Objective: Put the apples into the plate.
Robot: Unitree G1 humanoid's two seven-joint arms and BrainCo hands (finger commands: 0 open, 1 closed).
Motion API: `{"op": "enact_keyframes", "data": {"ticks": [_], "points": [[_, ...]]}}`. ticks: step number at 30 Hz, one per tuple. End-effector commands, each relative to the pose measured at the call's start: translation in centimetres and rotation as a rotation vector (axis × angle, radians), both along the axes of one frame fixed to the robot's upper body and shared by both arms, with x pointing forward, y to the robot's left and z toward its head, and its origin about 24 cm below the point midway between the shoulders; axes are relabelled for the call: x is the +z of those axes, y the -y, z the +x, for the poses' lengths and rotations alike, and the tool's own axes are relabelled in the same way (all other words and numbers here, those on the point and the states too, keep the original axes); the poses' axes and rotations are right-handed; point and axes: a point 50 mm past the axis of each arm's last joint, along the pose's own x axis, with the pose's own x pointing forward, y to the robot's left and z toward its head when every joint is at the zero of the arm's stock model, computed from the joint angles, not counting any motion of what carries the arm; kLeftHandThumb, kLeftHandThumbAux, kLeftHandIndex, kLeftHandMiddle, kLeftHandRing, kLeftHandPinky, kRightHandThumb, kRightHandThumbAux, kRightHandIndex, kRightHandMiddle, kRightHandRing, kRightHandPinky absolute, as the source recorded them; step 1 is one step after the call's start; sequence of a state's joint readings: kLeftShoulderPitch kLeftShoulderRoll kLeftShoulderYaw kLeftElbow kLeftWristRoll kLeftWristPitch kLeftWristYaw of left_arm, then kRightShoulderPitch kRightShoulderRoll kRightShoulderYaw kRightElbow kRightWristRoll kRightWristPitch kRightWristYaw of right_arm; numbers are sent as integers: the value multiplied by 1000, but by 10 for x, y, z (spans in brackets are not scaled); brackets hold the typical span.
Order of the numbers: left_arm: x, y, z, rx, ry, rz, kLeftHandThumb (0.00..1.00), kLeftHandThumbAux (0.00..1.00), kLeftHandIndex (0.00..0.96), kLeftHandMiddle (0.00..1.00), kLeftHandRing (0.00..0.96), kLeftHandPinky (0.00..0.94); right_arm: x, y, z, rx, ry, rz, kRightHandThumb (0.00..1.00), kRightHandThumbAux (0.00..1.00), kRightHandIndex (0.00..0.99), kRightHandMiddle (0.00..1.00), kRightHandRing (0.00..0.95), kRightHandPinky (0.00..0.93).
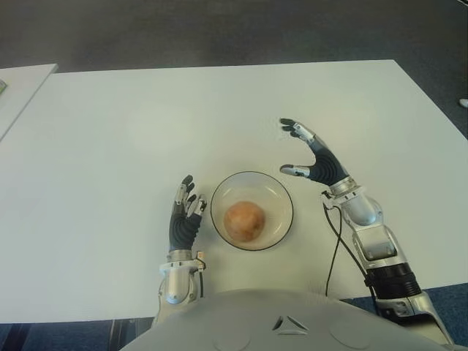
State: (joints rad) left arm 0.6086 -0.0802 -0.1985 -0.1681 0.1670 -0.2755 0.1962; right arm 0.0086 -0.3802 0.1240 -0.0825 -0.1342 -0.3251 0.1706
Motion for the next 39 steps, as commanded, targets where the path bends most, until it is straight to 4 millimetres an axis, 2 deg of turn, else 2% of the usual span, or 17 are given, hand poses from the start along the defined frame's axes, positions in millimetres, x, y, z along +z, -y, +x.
{"op": "enact_keyframes", "data": {"ticks": [1, 7, 11, 16, 21, 32, 39], "points": [[-5, -1, -1, 5, -25, -3, 4, 518, 57, 73, 92, 126, -13, 9, 1, -3, -74, 54, 67, 396, 19, 31, 12, 5], [-5, -4, -2, 6, -24, 11, 4, 516, 54, 75, 95, 128, -19, 11, -1, 18, -167, 205, 44, 384, 1, 3, 1, 0], [-5, -6, -3, 9, -26, 13, 5, 521, 57, 81, 102, 137, -30, 21, -10, -7, -233, 274, 38, 403, 0, 0, 0, 0], [-5, -10, -4, 14, -31, 19, 12, 509, 61, 82, 101, 125, -54, 36, -24, -64, -316, 315, 33, 443, 0, 0, 0, 0], [-5, -14, -5, 15, -31, 19, 19, 493, 63, 77, 91, 114, -68, 38, -27, -91, -355, 336, 31, 483, 0, 0, 0, 0], [-2, -23, -6, 5, -5, -7, 48, 477, 77, 84, 95, 127, -82, 37, -33, -179, -372, 396, 42, 504, 0, 0, 0, 0], [-3, -26, -5, 8, -5, -13, 64, 495, 89, 106, 125, 167, -94, 37, -34, -272, -357, 429, 50, 529, 32, 8, 0, 6]]}}
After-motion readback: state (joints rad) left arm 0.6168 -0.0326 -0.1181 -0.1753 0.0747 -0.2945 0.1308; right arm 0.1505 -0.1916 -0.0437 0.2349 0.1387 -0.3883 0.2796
